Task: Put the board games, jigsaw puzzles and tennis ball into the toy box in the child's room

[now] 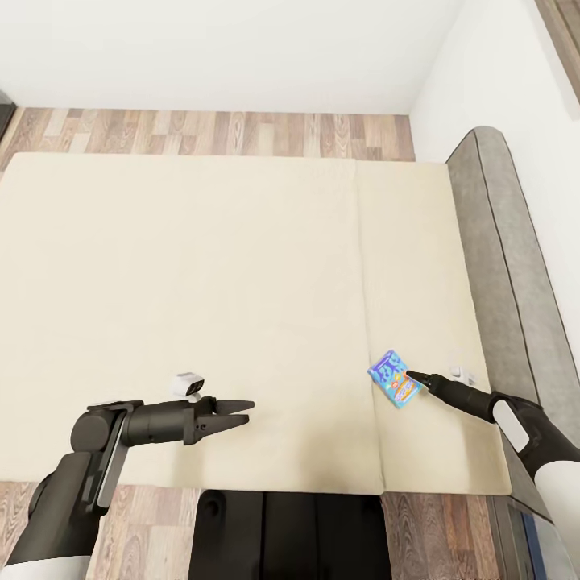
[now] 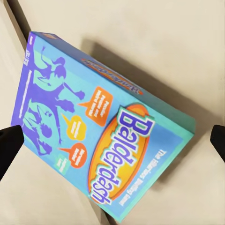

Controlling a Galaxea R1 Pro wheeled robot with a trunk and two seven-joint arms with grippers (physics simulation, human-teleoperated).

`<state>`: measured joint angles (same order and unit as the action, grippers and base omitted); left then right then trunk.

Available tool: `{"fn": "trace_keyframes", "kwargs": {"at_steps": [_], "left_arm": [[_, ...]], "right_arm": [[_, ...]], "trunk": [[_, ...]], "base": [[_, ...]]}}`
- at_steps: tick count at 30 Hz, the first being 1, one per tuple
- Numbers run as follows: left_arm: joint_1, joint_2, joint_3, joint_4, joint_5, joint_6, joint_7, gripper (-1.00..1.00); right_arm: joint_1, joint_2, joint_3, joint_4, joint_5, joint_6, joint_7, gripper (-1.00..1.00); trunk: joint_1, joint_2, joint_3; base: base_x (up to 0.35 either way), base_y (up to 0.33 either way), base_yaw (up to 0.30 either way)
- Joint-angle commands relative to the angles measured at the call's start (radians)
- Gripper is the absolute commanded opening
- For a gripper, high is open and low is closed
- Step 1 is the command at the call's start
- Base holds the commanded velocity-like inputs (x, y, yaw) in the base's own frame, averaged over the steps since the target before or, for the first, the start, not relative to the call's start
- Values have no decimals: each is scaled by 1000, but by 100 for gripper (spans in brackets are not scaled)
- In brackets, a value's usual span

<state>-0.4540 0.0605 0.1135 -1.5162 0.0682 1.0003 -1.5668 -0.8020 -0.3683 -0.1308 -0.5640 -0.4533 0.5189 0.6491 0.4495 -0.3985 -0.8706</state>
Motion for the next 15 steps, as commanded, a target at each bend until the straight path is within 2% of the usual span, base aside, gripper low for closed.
{"fn": "trace_keyframes", "kwargs": {"at_steps": [1,15], "left_arm": [[0,0,0,0,-1,11,-4,100],[0,-1,-2,0,-1,11,-4,100]], "right_arm": [[0,0,-3,0,-5,8,1,100],[-1,0,-2,-3,-4,7,1,100]], "trunk": [[1,-2,-2],[1,-2,-12]], "base": [[0,0,0],[0,0,0]]}}
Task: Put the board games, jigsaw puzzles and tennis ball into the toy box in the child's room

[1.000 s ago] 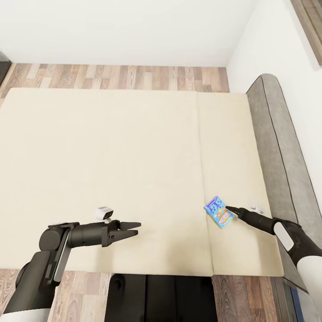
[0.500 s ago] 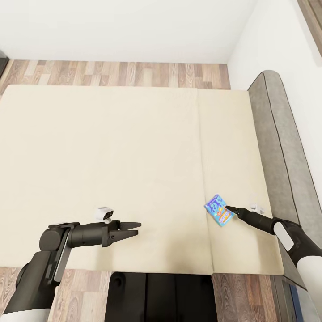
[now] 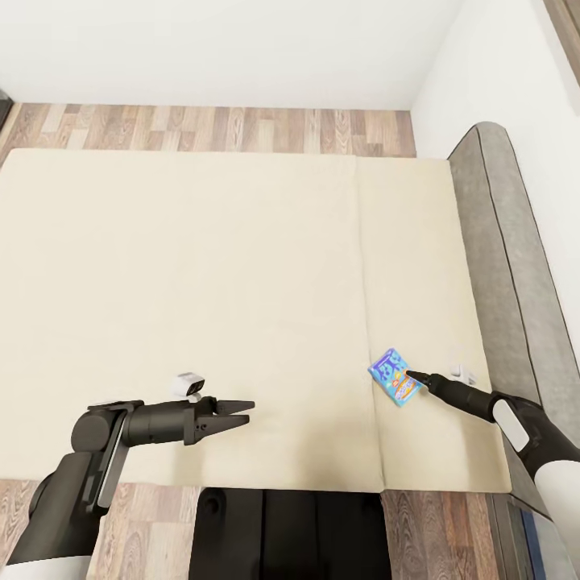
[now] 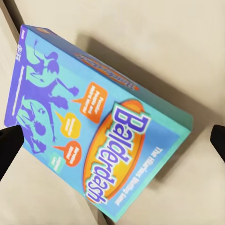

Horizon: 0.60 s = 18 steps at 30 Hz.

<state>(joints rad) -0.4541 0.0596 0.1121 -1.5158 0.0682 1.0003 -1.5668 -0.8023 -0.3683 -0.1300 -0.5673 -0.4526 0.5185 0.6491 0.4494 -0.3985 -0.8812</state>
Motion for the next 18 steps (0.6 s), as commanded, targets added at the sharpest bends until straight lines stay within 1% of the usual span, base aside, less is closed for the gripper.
{"fn": "trace_keyframes", "kwargs": {"at_steps": [1,10,18], "left_arm": [[0,0,0,0,-1,11,-4,100],[0,0,-1,-1,-1,11,-4,100],[0,0,-2,0,-1,11,-4,100]], "right_arm": [[0,0,-2,0,-5,8,1,100],[0,0,-2,-3,-6,7,1,100],[0,1,-2,-5,-5,6,1,100]], "trunk": [[1,-1,-1],[1,-1,-1],[1,-1,-1]], "base": [[0,0,0],[0,7,0],[0,106,0]]}}
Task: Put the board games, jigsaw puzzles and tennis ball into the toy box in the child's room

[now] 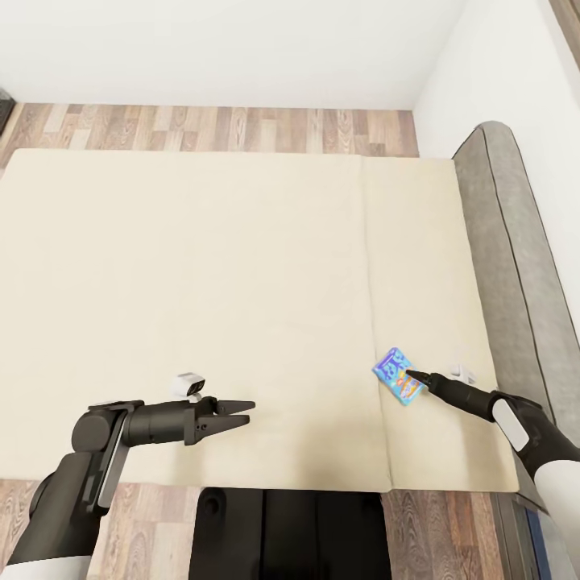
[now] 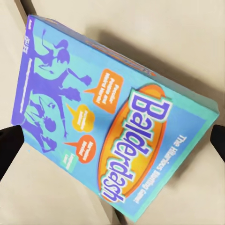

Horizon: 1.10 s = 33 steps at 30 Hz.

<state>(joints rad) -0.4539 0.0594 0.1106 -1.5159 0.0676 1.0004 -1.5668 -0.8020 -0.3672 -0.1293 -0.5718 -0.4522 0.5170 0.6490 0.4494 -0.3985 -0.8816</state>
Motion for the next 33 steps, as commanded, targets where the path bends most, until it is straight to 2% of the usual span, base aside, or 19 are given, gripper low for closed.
{"fn": "trace_keyframes", "kwargs": {"at_steps": [1,18,25,33], "left_arm": [[-1,0,0,0,-1,11,-4,100],[0,-1,0,0,-1,11,-4,100],[0,-1,0,0,-2,11,-4,100],[0,-1,0,0,-2,11,-4,100]], "right_arm": [[0,0,-3,0,-5,8,1,100],[-1,1,-1,0,-5,6,1,100],[0,1,-1,0,-6,-32,1,100],[0,1,-1,0,-6,-38,1,100]], "trunk": [[1,-1,-1],[1,-1,-1],[1,-1,-1],[1,-1,-1]], "base": [[0,35,0],[0,4,0],[0,0,0],[0,0,0]]}}
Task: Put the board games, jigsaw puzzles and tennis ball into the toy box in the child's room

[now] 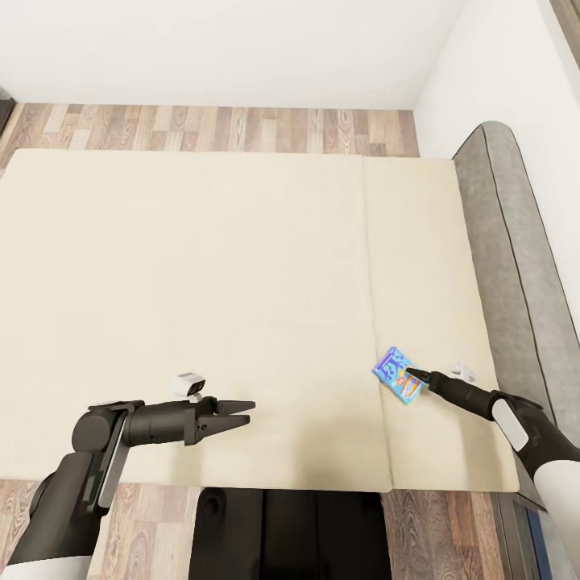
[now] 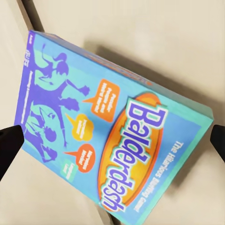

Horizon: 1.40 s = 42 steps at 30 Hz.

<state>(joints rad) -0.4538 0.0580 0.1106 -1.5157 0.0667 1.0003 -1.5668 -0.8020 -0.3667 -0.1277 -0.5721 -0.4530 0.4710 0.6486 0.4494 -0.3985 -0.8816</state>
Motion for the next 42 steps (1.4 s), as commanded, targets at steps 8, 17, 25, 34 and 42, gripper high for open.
{"fn": "trace_keyframes", "kwargs": {"at_steps": [8,17,25,34,42], "left_arm": [[0,0,0,0,-3,11,-4,100],[0,-1,0,0,-5,11,-4,100],[0,-1,0,0,-5,11,-4,100],[0,-1,0,0,-5,11,-4,100],[0,-1,0,0,-5,11,-4,100]], "right_arm": [[-1,0,-2,0,-6,8,2,100],[0,0,-3,0,-6,8,2,100],[0,0,-1,0,-6,8,2,100],[0,1,-1,0,-6,8,2,100],[-1,1,-1,0,-6,8,2,100]], "trunk": [[1,-1,-1],[1,-1,-1],[1,-1,-1],[1,-1,-1],[1,-1,-1]], "base": [[0,0,0],[0,18,0],[0,91,0],[0,124,0],[0,102,0]]}}
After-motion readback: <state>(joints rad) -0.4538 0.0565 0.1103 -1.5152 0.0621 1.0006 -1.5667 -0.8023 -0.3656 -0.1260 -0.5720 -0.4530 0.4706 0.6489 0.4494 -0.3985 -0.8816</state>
